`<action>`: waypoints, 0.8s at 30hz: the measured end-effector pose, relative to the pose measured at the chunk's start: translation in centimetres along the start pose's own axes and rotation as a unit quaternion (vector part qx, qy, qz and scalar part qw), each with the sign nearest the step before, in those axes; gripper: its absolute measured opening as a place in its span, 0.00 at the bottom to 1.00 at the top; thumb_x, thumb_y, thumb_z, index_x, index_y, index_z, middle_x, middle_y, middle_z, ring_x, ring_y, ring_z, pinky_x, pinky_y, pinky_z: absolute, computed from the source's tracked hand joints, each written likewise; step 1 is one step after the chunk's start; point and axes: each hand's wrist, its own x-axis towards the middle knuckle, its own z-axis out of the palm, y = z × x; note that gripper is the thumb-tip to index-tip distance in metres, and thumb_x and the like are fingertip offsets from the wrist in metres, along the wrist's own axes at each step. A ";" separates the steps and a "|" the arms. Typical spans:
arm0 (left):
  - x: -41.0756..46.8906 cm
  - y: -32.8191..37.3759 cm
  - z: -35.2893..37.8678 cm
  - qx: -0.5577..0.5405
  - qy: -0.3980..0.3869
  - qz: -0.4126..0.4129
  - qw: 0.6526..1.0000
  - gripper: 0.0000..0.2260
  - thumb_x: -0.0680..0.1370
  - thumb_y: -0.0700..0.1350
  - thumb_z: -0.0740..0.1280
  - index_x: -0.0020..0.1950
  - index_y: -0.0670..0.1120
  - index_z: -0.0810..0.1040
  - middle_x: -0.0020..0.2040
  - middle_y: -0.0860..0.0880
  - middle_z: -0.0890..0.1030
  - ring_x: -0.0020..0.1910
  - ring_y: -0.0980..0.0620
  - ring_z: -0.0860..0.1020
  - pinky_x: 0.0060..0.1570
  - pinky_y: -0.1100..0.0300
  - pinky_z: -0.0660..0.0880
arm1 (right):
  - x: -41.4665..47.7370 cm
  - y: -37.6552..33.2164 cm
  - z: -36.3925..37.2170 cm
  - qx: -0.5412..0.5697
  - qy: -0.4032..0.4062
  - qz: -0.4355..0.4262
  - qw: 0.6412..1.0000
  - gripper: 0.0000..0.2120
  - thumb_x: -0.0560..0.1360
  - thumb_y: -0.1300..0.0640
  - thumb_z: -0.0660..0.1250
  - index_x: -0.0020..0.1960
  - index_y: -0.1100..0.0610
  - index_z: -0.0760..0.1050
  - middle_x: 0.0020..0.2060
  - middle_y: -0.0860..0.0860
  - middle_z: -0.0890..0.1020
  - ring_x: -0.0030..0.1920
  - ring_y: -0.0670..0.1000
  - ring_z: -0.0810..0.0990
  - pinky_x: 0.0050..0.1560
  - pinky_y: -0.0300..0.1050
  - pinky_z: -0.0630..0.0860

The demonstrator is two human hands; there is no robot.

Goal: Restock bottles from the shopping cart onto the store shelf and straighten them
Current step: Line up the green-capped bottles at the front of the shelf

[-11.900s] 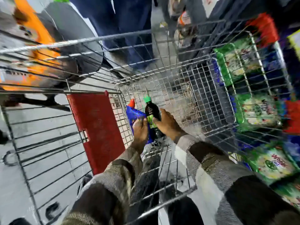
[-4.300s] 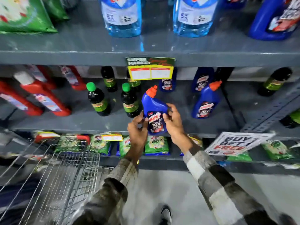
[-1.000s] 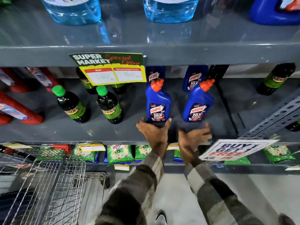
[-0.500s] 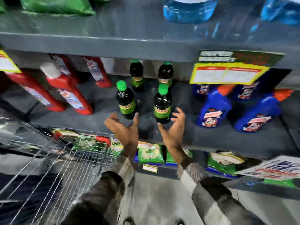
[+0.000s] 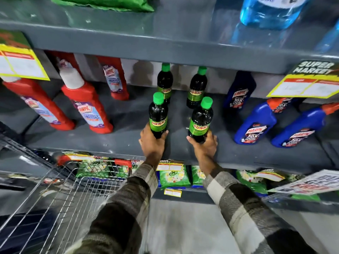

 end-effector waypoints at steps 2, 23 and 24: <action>-0.1 0.1 -0.1 0.000 -0.001 0.002 1.000 0.25 0.68 0.51 0.77 0.61 0.46 0.74 0.59 0.44 0.81 0.62 0.41 0.76 0.63 0.41 0.72 | -0.2 0.1 0.1 -0.008 0.005 -0.009 1.000 0.36 0.60 0.46 0.79 0.63 0.55 0.73 0.56 0.57 0.76 0.61 0.59 0.74 0.59 0.52 0.74; -0.7 0.2 -0.3 -0.014 0.013 0.035 0.999 0.26 0.66 0.50 0.79 0.60 0.44 0.77 0.55 0.45 0.80 0.54 0.44 0.79 0.58 0.42 0.77 | 0.0 0.1 0.7 -0.101 0.010 -0.004 0.995 0.38 0.61 0.34 0.73 0.64 0.52 0.72 0.60 0.56 0.75 0.63 0.59 0.72 0.64 0.53 0.70; -0.7 0.2 -0.3 -0.016 0.013 0.035 0.999 0.26 0.66 0.50 0.79 0.61 0.44 0.77 0.55 0.45 0.80 0.54 0.45 0.79 0.58 0.43 0.77 | 0.1 0.2 0.7 -0.102 0.010 -0.005 0.995 0.37 0.61 0.34 0.73 0.63 0.52 0.72 0.60 0.56 0.75 0.62 0.59 0.72 0.64 0.53 0.70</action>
